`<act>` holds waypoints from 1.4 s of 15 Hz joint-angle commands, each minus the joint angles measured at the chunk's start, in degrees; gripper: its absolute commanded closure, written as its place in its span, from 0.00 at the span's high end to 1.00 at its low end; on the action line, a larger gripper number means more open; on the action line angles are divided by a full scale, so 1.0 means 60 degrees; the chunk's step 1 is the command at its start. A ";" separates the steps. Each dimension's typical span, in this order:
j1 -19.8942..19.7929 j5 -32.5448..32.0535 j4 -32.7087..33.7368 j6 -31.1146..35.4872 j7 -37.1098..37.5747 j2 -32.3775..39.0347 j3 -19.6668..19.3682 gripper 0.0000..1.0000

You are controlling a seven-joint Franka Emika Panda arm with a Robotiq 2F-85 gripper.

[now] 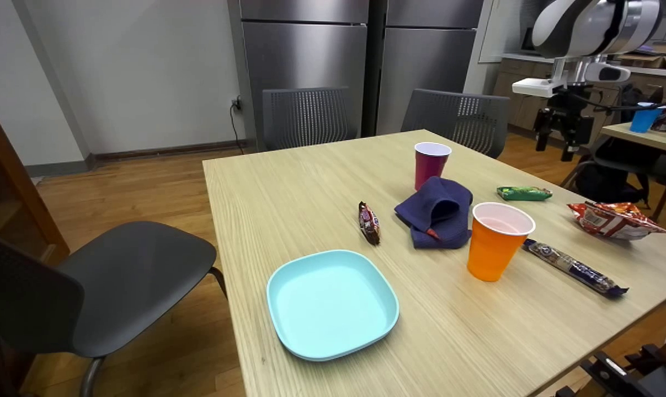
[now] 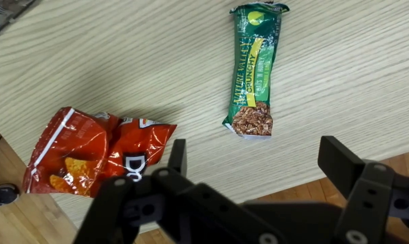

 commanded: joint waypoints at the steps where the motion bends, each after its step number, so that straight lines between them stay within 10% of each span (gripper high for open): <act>1: 0.0052 -0.0105 0.0102 0.0130 0.0151 0.0159 -0.0027 1.00; 21: 0.0273 -0.0434 0.1650 -0.0073 -0.0083 0.2334 0.0032 1.00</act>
